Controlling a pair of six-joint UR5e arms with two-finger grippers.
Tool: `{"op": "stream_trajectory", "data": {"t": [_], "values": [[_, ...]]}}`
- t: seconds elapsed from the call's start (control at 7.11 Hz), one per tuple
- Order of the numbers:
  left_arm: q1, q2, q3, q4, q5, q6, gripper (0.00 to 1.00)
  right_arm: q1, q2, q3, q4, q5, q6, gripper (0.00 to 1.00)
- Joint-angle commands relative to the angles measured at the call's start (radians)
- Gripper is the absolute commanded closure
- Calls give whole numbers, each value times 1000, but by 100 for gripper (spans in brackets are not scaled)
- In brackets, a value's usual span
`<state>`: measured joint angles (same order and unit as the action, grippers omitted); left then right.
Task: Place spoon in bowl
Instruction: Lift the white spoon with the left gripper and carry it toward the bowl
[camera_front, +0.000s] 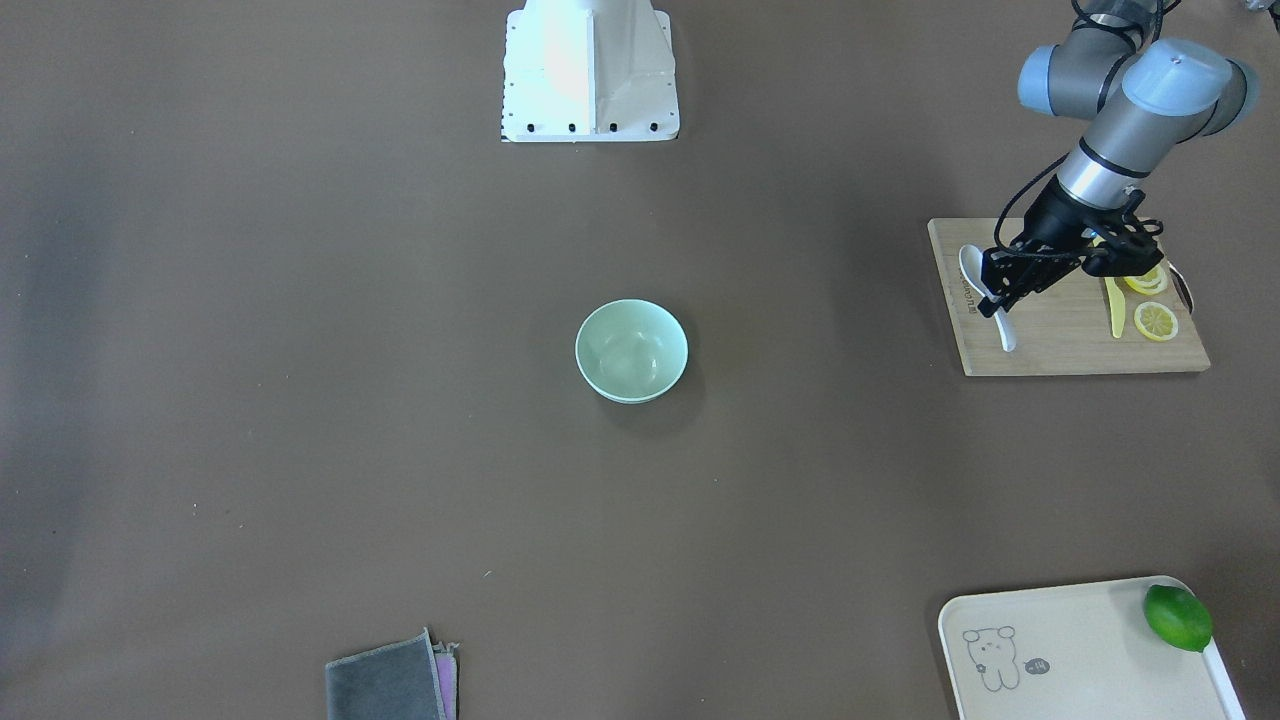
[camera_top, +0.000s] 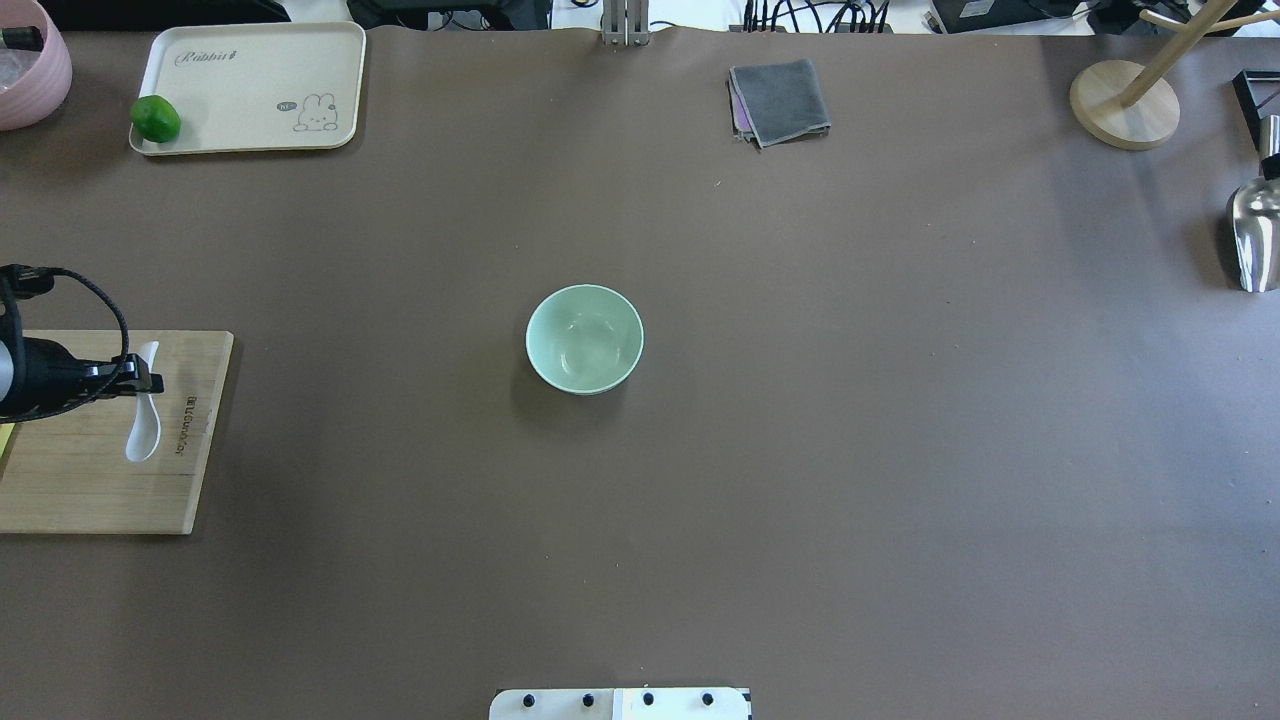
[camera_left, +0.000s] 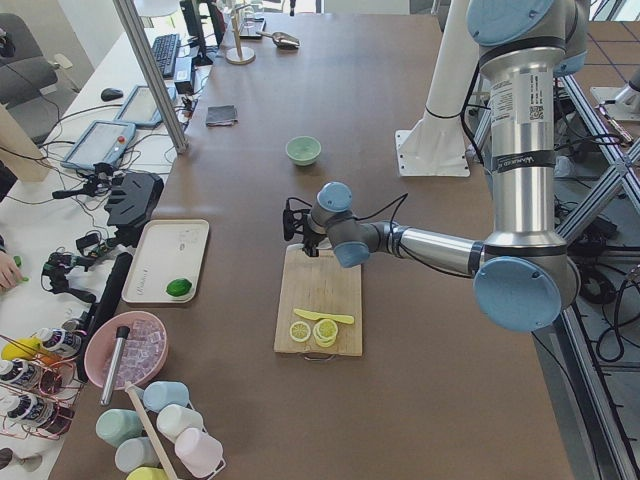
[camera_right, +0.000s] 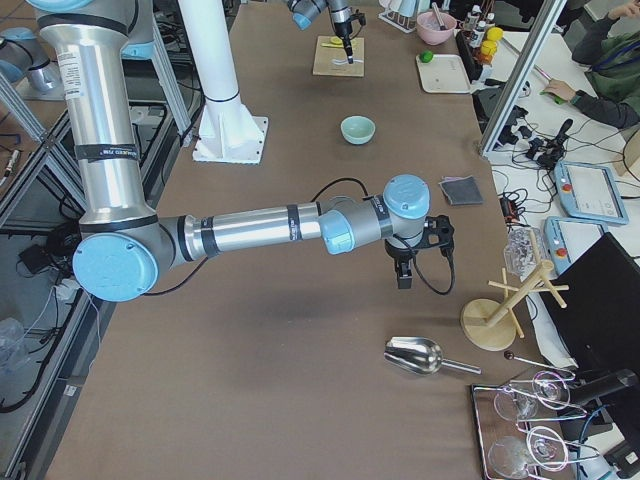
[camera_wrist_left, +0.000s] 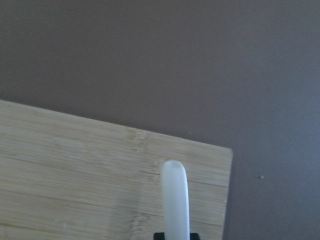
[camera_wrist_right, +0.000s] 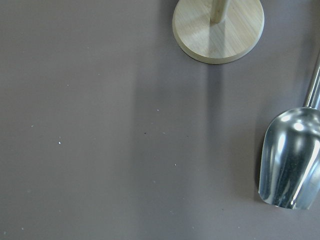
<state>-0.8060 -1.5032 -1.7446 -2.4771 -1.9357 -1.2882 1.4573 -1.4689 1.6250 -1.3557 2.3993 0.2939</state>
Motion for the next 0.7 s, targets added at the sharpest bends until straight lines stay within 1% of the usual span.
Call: {"op": "stream_trajectory", "data": {"t": [0.0, 0.14, 0.28, 0.42, 0.56], "values": [[2, -133, -12, 1, 77, -122, 100, 0, -80, -5, 94, -92, 4, 0], [28, -219, -6, 18, 113, -210, 100, 0, -96, -4, 95, -92, 4, 0], [110, -320, 5, 74, 217, -267, 100, 1, -97, -1, 96, -92, 7, 0], [202, -427, 13, 192, 351, -298, 100, 2, -97, -1, 95, -91, 7, 0], [264, -513, 25, 289, 418, -353, 100, 2, -97, -2, 95, -92, 5, 0]]}}
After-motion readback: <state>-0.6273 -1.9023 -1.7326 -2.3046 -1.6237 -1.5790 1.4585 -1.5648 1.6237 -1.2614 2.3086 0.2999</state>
